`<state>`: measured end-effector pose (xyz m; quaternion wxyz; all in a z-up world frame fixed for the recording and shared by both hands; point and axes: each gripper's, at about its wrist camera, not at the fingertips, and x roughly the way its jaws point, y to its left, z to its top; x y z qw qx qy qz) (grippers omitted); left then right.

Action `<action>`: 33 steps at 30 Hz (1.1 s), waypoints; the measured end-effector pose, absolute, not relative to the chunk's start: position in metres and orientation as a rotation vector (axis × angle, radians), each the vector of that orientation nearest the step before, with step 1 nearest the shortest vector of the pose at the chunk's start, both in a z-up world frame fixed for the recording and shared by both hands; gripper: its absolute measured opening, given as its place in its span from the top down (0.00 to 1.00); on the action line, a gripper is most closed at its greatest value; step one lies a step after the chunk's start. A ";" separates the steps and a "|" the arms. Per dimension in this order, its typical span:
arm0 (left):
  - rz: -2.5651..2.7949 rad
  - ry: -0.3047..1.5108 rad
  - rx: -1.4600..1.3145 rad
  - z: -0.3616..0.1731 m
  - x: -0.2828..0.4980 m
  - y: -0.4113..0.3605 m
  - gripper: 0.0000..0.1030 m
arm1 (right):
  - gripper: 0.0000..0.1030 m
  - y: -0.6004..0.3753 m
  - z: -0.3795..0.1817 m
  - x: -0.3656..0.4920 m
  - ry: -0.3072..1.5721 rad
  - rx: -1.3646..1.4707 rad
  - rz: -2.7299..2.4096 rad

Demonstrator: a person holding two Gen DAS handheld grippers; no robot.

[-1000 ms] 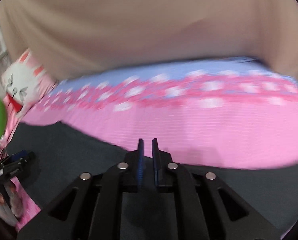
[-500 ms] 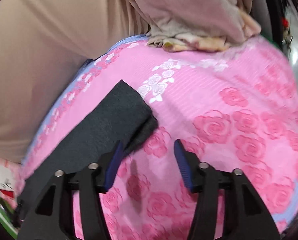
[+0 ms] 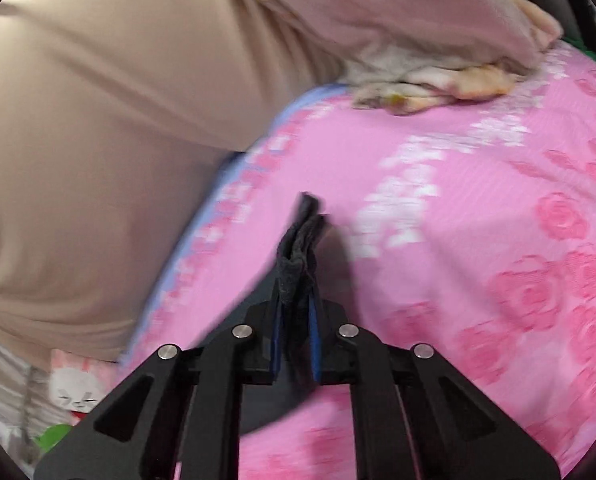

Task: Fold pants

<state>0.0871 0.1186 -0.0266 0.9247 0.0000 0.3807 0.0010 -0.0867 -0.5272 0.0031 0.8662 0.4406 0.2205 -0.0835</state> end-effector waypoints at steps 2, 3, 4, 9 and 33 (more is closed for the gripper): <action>-0.006 0.770 -0.003 -0.025 0.085 0.118 0.23 | 0.91 -0.493 0.041 -0.070 0.436 0.843 -0.084; -0.008 0.766 -0.006 -0.025 0.084 0.119 0.23 | 0.91 -0.465 0.065 -0.056 0.424 0.794 -0.009; -0.018 0.758 -0.017 -0.024 0.083 0.120 0.23 | 0.91 -0.442 0.080 -0.045 0.423 0.755 0.050; -0.044 0.737 -0.093 -0.019 0.078 0.132 0.23 | 0.87 -0.276 0.110 0.035 0.538 0.571 0.386; 0.037 0.679 -0.593 -0.012 0.029 0.296 0.23 | 0.19 -0.320 -0.029 0.006 0.823 0.591 -0.045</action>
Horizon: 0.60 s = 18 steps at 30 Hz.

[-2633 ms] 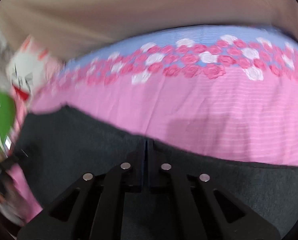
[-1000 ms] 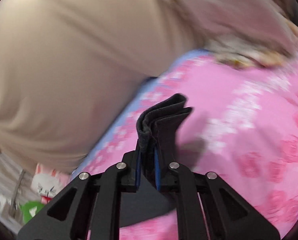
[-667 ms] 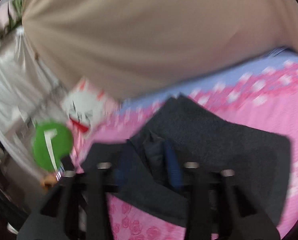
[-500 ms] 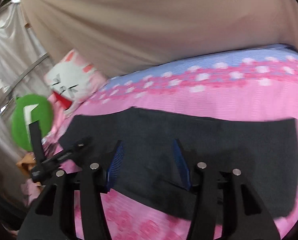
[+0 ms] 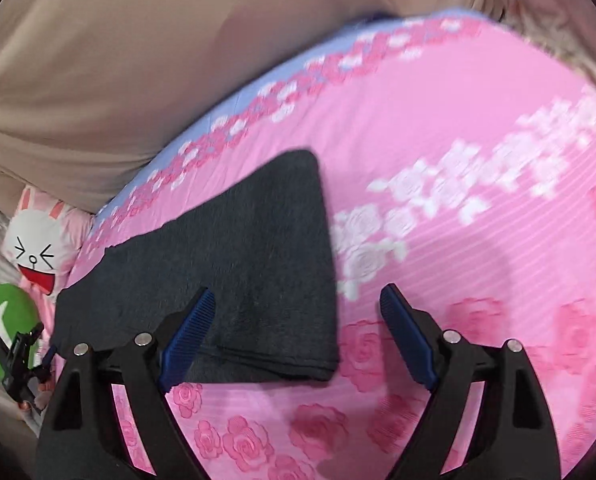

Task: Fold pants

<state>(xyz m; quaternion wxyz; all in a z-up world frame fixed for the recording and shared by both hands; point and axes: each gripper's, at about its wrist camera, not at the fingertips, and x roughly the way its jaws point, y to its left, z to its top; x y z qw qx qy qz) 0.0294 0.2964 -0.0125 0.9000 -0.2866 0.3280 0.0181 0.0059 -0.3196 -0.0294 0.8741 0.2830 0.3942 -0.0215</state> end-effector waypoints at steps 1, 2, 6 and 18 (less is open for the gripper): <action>0.081 0.684 -0.606 -0.012 0.026 0.315 0.23 | 0.18 -0.315 -0.030 0.006 0.822 0.574 -0.039; 0.106 0.692 -0.631 -0.014 0.025 0.330 0.23 | 0.17 -0.311 -0.030 0.010 0.824 0.560 -0.026; 0.147 0.763 -0.768 -0.035 0.035 0.377 0.23 | 0.17 -0.296 -0.033 0.011 0.821 0.529 0.012; 0.072 0.768 -0.875 -0.046 0.079 0.381 0.84 | 0.88 -0.305 -0.027 0.013 0.783 0.603 0.059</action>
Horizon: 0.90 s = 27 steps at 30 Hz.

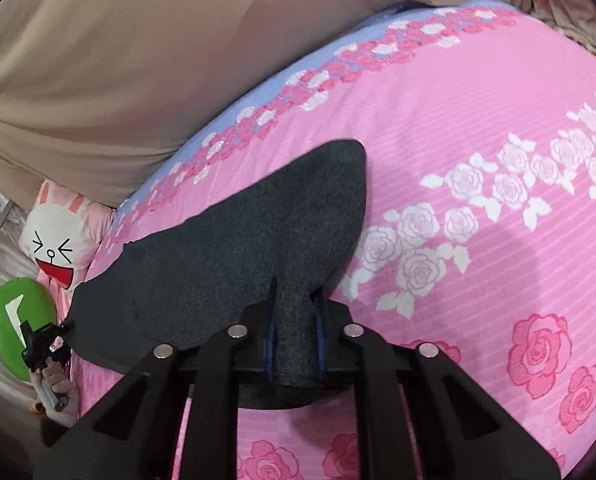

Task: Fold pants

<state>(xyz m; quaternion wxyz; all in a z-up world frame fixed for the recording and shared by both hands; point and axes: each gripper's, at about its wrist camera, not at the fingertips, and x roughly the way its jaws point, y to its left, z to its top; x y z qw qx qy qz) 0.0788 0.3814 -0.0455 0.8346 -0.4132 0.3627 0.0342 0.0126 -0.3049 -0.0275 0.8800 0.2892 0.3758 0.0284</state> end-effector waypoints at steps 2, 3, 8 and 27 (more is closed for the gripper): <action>0.060 0.752 -0.874 -0.034 0.075 0.378 0.85 | 0.90 -0.310 -0.014 0.008 0.755 0.597 0.064; 0.052 0.744 -0.857 -0.026 0.071 0.373 0.85 | 0.90 -0.316 -0.004 0.003 0.738 0.574 0.046; -0.027 0.748 -0.798 -0.001 0.061 0.338 0.85 | 0.91 -0.354 0.019 -0.035 0.703 0.521 0.003; -0.111 0.842 -0.829 -0.056 0.031 0.291 0.83 | 0.29 -0.218 -0.006 -0.032 0.816 0.104 0.132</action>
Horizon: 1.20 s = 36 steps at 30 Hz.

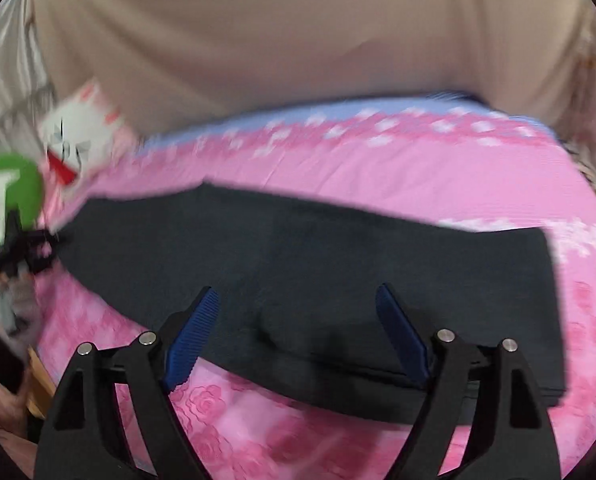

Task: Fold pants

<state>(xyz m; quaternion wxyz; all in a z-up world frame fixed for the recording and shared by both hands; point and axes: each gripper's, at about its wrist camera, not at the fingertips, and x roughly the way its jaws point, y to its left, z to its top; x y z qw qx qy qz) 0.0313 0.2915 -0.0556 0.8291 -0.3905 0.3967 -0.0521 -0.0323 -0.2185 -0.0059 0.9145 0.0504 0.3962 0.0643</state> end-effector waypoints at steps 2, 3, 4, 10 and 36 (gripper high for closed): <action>-0.127 0.838 -0.847 -0.059 0.031 0.295 0.83 | 0.59 -0.213 -0.025 -0.014 0.883 0.110 0.132; -0.134 0.834 -0.848 -0.059 0.030 0.296 0.83 | 0.65 -0.217 -0.026 -0.010 0.876 0.136 0.108; -0.136 0.832 -0.843 -0.060 0.030 0.296 0.82 | 0.91 -0.223 -0.021 -0.005 0.882 0.178 0.113; -0.157 0.812 -0.830 -0.059 0.034 0.296 0.83 | 0.90 -0.208 0.033 0.008 0.759 0.246 0.194; -0.677 0.588 -0.289 0.158 -0.008 0.042 0.61 | 0.43 -0.353 0.027 -0.078 0.576 0.536 0.019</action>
